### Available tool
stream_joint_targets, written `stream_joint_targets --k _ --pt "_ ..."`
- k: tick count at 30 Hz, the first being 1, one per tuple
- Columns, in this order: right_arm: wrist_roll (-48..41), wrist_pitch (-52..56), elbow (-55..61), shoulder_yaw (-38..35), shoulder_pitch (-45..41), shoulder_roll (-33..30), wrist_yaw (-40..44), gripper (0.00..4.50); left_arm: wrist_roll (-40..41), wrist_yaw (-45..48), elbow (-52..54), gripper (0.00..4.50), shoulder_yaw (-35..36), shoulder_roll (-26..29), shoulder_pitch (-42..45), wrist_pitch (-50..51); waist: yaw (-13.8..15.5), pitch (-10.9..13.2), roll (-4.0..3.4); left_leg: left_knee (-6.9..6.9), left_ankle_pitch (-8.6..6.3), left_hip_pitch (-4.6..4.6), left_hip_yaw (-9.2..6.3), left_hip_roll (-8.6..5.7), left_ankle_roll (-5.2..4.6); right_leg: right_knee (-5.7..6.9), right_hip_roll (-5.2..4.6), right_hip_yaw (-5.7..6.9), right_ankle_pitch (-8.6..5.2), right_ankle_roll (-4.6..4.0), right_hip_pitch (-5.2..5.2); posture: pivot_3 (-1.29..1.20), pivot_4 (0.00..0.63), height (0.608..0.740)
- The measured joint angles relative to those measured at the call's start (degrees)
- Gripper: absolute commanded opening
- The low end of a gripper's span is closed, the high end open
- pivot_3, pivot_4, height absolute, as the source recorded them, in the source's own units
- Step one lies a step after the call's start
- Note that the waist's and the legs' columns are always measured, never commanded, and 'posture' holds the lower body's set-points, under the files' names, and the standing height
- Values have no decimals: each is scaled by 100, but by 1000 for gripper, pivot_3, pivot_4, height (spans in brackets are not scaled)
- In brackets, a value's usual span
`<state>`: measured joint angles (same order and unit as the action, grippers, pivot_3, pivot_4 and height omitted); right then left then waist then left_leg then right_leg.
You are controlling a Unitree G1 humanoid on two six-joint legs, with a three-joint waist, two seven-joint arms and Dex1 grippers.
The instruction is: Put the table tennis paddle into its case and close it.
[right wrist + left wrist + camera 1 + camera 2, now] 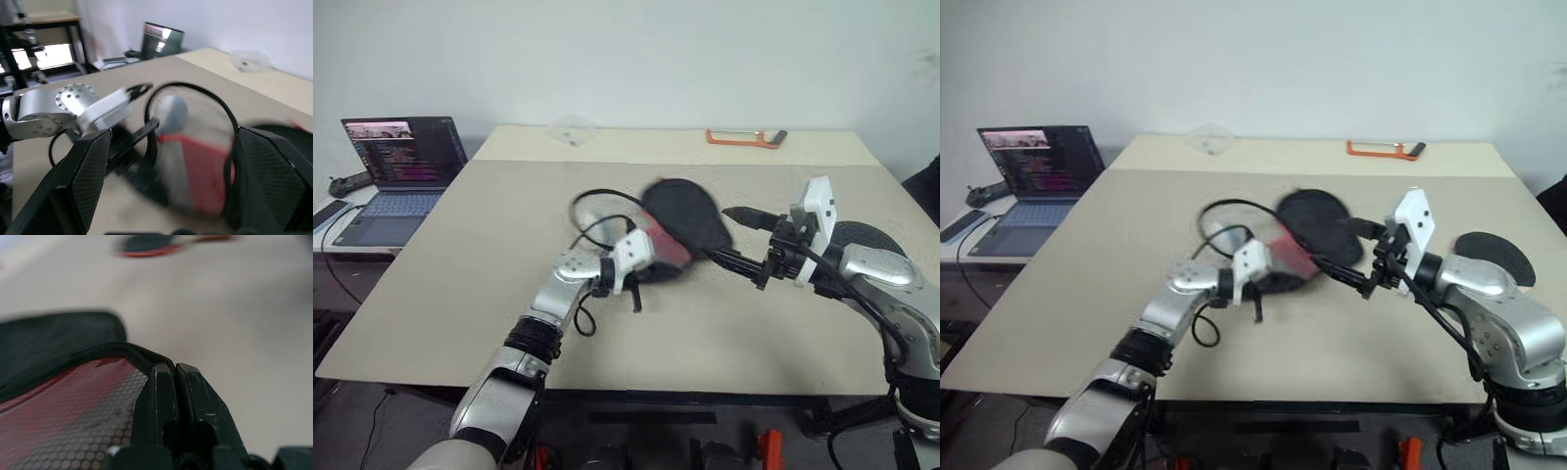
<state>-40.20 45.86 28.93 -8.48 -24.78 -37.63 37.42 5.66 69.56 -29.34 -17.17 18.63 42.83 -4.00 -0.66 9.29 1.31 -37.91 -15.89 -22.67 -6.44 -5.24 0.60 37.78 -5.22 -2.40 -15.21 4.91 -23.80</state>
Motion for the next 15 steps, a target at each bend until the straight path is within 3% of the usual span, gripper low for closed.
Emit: stream_joint_targets --k 5,9,12,15 --pt "-167 116 337 -244 346 -104 -137 4500 3 640 -172 17 -58 184 -2 -187 -68 0 0 -6 -9 6 -4 1 -20 14 2 2 0 0 7 0 150 740" --pt "-202 117 455 -382 587 -189 -173 4500 -57 551 -589 17 75 503 -50 -556 -84 0 0 -9 -10 10 -5 -1 -24 20 2 2 0 0 10 0 150 740" --pt "-207 111 455 -383 595 -194 -176 4500 -46 419 -803 777 256 591 -50 -787 -85 0 0 -10 -9 10 -7 -1 -23 20 2 4 0 0 9 0 150 740" --pt "-206 98 438 -374 592 -195 -137 4500 -5 375 -847 1876 444 668 -50 -942 -84 0 0 -10 -9 9 -6 -1 -23 17 2 4 0 0 9 0 150 740"
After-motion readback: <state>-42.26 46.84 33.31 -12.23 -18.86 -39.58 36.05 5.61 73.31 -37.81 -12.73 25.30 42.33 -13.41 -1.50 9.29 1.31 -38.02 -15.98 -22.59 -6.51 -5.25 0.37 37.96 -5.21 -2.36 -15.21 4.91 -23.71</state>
